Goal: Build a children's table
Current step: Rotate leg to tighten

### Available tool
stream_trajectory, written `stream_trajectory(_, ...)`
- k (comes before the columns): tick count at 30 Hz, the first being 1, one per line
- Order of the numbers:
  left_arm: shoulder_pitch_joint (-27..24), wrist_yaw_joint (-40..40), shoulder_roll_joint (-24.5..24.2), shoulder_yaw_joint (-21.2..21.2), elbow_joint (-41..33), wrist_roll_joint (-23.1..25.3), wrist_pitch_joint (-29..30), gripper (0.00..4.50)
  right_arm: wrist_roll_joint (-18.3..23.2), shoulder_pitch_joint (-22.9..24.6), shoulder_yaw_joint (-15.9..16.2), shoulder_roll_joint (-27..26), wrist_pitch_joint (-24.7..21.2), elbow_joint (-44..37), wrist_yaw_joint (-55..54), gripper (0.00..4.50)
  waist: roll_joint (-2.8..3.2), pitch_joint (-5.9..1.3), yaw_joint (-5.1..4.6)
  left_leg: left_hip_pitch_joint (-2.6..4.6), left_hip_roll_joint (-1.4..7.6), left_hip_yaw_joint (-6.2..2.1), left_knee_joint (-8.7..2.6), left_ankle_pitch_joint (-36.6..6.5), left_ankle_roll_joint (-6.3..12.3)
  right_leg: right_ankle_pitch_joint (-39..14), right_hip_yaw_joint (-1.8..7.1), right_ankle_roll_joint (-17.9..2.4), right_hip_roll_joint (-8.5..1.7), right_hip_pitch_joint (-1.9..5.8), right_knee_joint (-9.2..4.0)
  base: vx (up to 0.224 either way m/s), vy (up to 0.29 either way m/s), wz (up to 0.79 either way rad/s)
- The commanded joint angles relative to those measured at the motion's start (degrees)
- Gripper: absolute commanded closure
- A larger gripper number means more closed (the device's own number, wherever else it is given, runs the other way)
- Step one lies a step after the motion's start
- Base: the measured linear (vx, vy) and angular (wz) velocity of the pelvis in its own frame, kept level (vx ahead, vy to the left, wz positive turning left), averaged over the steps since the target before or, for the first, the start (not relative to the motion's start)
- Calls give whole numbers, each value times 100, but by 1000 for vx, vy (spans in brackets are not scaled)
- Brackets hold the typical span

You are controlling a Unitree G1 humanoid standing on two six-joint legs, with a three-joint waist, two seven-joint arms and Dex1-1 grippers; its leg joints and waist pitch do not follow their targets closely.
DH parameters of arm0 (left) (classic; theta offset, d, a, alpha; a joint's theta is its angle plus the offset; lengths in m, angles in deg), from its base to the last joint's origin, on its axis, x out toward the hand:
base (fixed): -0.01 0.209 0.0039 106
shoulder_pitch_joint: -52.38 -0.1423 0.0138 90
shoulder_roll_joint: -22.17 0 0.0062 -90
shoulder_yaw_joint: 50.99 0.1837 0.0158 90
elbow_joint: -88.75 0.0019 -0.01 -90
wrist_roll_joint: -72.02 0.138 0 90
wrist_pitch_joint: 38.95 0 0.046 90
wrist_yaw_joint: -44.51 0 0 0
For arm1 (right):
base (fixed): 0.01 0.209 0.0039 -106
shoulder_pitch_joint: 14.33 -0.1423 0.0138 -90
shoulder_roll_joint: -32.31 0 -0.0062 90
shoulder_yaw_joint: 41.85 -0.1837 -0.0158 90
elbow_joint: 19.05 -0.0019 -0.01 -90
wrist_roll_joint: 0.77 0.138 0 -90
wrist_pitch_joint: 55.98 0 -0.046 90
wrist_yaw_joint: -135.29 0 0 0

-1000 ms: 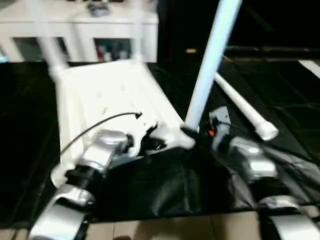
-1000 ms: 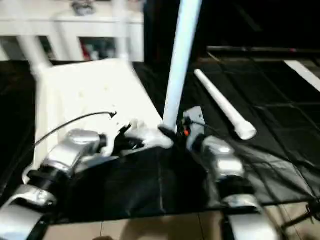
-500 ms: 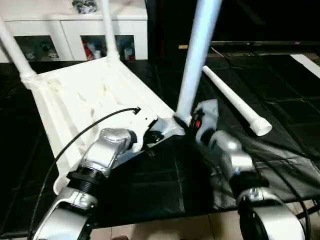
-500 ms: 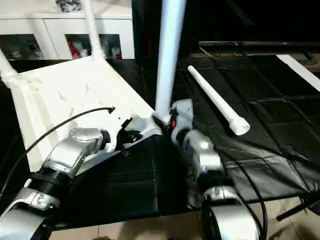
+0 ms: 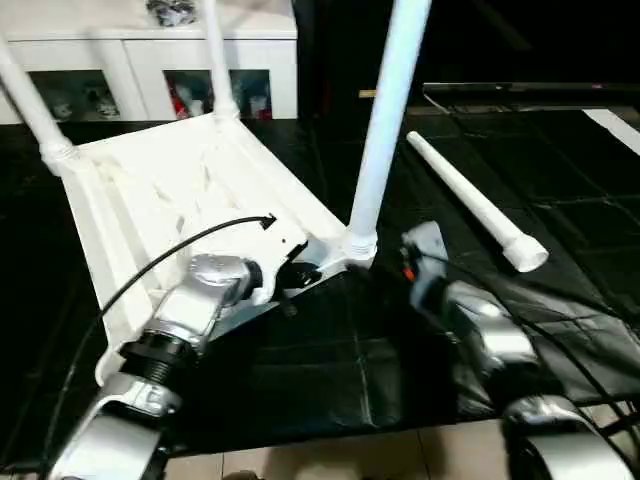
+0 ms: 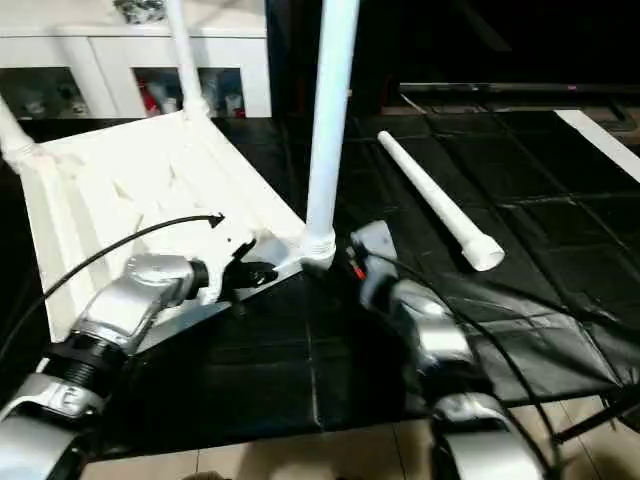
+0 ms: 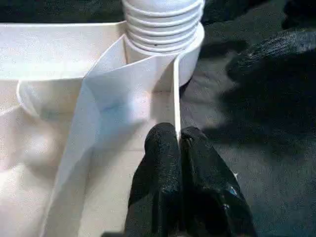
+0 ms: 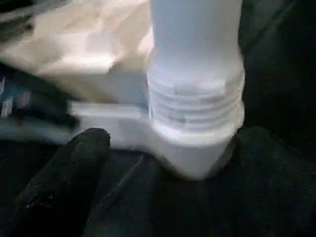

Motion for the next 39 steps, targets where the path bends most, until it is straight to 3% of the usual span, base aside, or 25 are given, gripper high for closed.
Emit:
stream_trajectory(1,197,-404,-109,88,-64,24,-388,450,16,-18,-33,221,44,-219,328,7,4,-437,42,48,364,-129,-350,-769,492,-1453,384,-915,-542,389,-371,0,0,0)
stream_trajectory(2,173,-621,-216,186,-27,63,-568,450,53,-19,-21,360,41,-292,584,7,-18,-431,51,45,357,-120,-349,-775,494,-1484,382,-890,-535,389,-371,0,0,0)
stream_trajectory(6,130,-1227,-508,436,55,144,-959,450,138,-41,88,705,27,-491,1307,7,-2,-433,147,60,376,-116,-341,-808,528,-1660,372,-804,-538,371,-382,0,0,0)
stream_trajectory(7,128,-1383,-582,500,83,171,-1079,450,125,-58,137,770,21,-524,1455,7,-24,-431,173,62,387,-116,-345,-787,535,-1665,374,-805,-540,363,-374,0,0,0)
stream_trajectory(10,135,-1618,-675,574,140,171,-1198,450,104,-97,230,844,29,-563,1655,7,-8,-435,245,88,408,-109,-346,-781,474,-1565,387,-878,-546,337,-353,0,0,0)
stream_trajectory(16,180,-2457,-877,814,217,108,-1553,450,-161,-200,745,857,206,-717,2329,7,-33,-430,289,70,404,-113,-357,-839,406,-1700,392,-843,-571,348,-353,0,0,0)
stream_trajectory(22,184,-2628,-865,897,222,167,-1690,450,-273,-398,908,679,296,-483,2404,7,-35,-427,311,73,412,-116,-364,-872,335,-1776,399,-863,-581,338,-351,0,0,0)
stream_trajectory(32,194,-2697,-839,911,267,183,-1780,450,-160,-514,976,593,240,-327,2778,87,-62,-416,333,65,415,-125,-364,-907,302,-2033,403,-734,-590,334,-359,0,0,0)
stream_trajectory(33,193,-2695,-840,909,272,184,-1784,450,-167,-520,984,594,240,-308,2799,111,-58,-420,334,67,415,-125,-362,-902,299,-2043,402,-732,-592,335,-361,0,0,0)
stream_trajectory(39,188,-2689,-844,896,318,197,-1827,450,-158,-543,995,580,255,-233,2837,146,-58,-424,334,66,412,-121,-357,-867,313,-1992,402,-742,-586,333,-352,0,0,0)
